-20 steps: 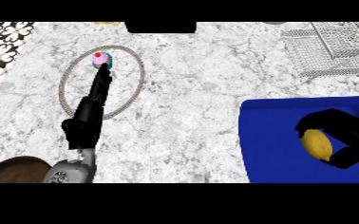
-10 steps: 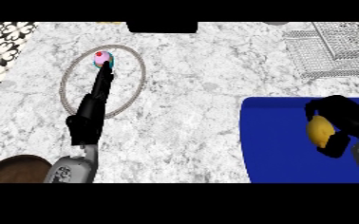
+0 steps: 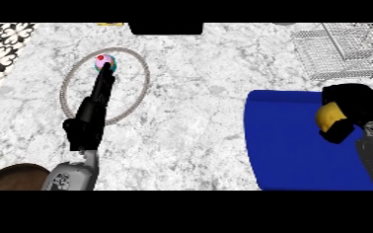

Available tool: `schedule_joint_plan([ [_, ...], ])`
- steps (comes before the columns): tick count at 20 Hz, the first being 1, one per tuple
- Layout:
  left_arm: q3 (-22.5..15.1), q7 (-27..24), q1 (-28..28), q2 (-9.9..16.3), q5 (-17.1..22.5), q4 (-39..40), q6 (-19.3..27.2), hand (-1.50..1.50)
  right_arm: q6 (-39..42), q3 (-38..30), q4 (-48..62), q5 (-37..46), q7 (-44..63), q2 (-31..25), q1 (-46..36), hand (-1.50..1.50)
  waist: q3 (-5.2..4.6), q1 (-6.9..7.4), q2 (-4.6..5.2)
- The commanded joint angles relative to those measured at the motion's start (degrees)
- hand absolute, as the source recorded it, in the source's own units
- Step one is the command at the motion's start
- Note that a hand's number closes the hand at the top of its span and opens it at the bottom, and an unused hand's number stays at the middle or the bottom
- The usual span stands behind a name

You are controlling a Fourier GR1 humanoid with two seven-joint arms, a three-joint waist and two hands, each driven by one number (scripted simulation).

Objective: Pick the lemon from the tray and place it in the tiered basket

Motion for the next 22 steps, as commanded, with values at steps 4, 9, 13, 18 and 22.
schedule_joint_plan([
  [4, 0.8, -2.3, -1.7, -1.7, -0.4, 5.9, 0.7, 0.00, 7.3, -5.8, -14.8, -2.7, 7.0, -2.0, -1.9, 1.50, 0.00, -0.68, -0.02],
  [9, -0.5, -0.3, -1.1, -1.9, -1.6, 2.7, 1.2, 0.00, 16.5, -13.9, -23.7, -9.2, 9.4, -6.1, -9.4, 1.50, -0.02, -0.69, -0.18],
  [13, 1.4, 0.8, -1.5, 0.3, 0.1, 1.1, -1.1, 0.00, 24.0, -20.0, -26.5, -14.1, 11.0, -9.2, -12.8, 1.50, 0.02, -0.16, -0.02],
  [18, -0.9, -0.8, 2.4, -1.3, -0.4, -1.4, -1.4, 0.00, 29.3, -22.4, -21.4, -16.2, 15.2, -11.7, -22.6, 1.50, 0.03, 0.62, 0.07],
  [22, 0.7, -3.1, -0.4, -1.6, -0.6, 3.1, -0.8, 0.00, 25.8, -26.9, -16.1, -20.4, 16.3, -7.3, -26.2, 1.50, 0.04, 0.55, 0.21],
])
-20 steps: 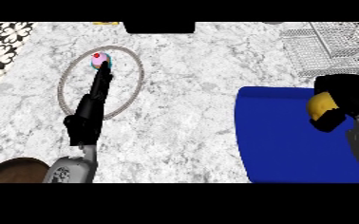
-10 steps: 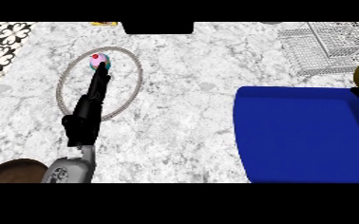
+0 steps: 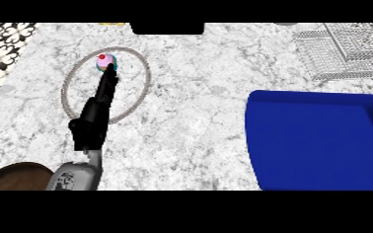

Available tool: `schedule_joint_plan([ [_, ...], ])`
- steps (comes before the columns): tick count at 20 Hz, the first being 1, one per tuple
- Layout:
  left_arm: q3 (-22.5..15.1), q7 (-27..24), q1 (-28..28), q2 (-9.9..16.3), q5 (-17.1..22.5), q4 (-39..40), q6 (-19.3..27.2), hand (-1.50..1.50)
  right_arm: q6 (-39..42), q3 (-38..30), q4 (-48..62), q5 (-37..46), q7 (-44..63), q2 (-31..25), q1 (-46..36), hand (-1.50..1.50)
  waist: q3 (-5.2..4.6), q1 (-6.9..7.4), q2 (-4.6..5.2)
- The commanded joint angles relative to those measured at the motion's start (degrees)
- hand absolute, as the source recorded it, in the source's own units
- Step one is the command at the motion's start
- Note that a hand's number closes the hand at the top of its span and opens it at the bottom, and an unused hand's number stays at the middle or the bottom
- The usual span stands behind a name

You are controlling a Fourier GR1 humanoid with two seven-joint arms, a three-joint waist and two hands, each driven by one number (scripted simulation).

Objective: Pick the lemon from the tray and place it in the tiered basket

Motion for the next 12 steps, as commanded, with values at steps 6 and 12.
schedule_joint_plan([
  [6, -0.9, 1.8, 0.8, -0.7, -1.6, -2.9, 0.4, 0.00, -6.9, -0.6, 17.3, -1.5, -1.8, -2.0, -9.2, 1.50, 0.05, 0.63, 0.17],
  [12, -1.0, 1.6, 1.5, -0.7, -1.1, -3.4, -0.6, 0.00, -16.9, 4.0, 29.2, 4.0, -3.5, -2.5, -14.5, 1.50, 0.05, 1.05, 0.29],
])
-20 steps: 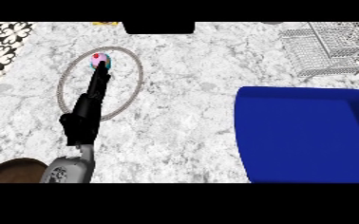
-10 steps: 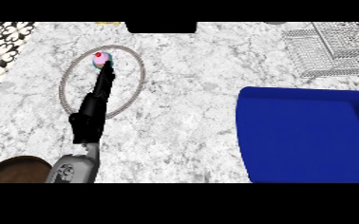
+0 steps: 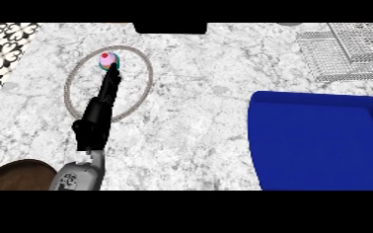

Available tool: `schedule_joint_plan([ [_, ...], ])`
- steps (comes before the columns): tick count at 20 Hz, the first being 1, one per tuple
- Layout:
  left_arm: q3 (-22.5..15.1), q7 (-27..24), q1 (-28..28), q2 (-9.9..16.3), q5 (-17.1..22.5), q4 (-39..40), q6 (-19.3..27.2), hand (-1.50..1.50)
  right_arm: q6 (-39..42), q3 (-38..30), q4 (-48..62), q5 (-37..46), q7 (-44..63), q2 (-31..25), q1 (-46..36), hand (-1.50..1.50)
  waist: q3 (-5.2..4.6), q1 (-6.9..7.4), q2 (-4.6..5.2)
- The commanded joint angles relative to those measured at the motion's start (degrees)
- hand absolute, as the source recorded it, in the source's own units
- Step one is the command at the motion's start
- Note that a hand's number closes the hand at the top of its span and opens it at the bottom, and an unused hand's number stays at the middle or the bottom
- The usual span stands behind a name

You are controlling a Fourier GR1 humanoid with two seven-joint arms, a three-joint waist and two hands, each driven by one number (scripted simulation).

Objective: Pick the lemon from the tray and place it in the tiered basket

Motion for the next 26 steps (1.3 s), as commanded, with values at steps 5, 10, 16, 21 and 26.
schedule_joint_plan([
  [5, 1.0, -2.6, -1.4, -1.0, 0.2, 3.6, 0.0, 0.00, -11.1, 3.5, 20.5, 5.5, -9.6, -5.8, -6.5, 1.50, 0.01, 0.24, 0.28],
  [10, -0.5, -3.3, -1.7, -2.2, -1.5, 3.8, 0.9, 0.00, -21.2, 4.5, 31.0, 8.9, -12.7, -4.9, -8.0, 1.50, 0.04, 0.61, 0.45],
  [16, 0.5, -2.5, 0.1, -0.2, 0.4, 1.7, -1.4, 0.00, -22.7, -4.9, 40.4, 2.6, -8.5, -5.0, -9.4, -1.50, 0.12, 0.90, 0.56],
  [21, -0.7, 0.6, 0.6, -1.6, 0.0, -1.1, -0.7, 0.00, -21.0, -7.4, 45.8, -0.7, -12.5, -5.9, -13.7, -1.50, 0.10, 1.13, 0.44],
  [26, 1.4, -1.1, 0.8, 0.3, 1.2, -0.2, -2.0, 0.00, -24.2, -14.7, 46.2, -7.2, -12.9, -9.0, -13.7, -1.50, 0.08, 0.22, 0.24],
])
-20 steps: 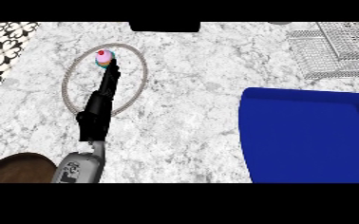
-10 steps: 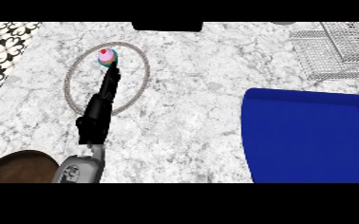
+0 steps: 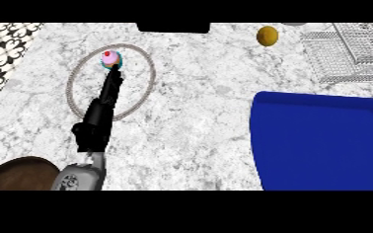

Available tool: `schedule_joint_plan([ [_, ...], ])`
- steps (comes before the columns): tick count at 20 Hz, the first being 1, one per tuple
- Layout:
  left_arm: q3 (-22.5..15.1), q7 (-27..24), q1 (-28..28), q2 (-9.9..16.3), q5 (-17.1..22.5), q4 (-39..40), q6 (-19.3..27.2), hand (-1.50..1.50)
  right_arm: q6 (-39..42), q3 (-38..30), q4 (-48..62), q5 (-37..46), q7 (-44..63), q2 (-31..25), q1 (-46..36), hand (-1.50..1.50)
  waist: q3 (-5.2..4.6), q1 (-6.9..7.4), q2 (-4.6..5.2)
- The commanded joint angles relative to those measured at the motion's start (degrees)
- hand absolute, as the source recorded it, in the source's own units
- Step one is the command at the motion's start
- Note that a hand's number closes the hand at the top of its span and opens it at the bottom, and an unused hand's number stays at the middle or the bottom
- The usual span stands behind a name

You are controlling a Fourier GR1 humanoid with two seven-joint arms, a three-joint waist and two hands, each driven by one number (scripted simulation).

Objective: Pick the lemon from the tray and place it in the tiered basket

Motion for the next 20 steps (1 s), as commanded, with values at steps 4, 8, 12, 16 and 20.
schedule_joint_plan([
  [4, 0.3, -0.9, 0.6, 0.7, -0.3, -0.1, -0.3, 0.00, -5.9, -8.3, 3.4, -5.9, 0.9, -6.8, 0.9, -1.50, 0.03, -0.19, 0.08],
  [8, 2.3, -0.6, -1.7, 0.0, 0.0, 2.3, 1.3, 0.00, -2.1, -14.1, 6.1, -10.5, 1.2, -14.6, 4.3, -1.50, 0.10, -2.14, 0.04],
  [12, 2.3, 1.3, -1.3, 0.8, 0.6, -0.3, 0.2, 0.00, 1.9, -19.4, 8.6, -15.4, -1.6, -20.3, 9.1, -1.50, 0.15, -2.16, -0.27],
  [16, 2.4, -0.7, 1.5, 1.2, 0.6, -0.3, -0.2, 0.00, 6.4, -23.3, 11.9, -18.8, -8.0, -24.9, 18.8, -1.50, 0.21, -2.27, -0.27],
  [20, 2.3, -0.4, 1.2, 0.2, 1.1, 0.2, 0.1, 0.00, 12.9, -27.1, 14.7, -22.3, -14.2, -28.2, 28.1, -1.50, 0.27, -2.86, -0.36],
])
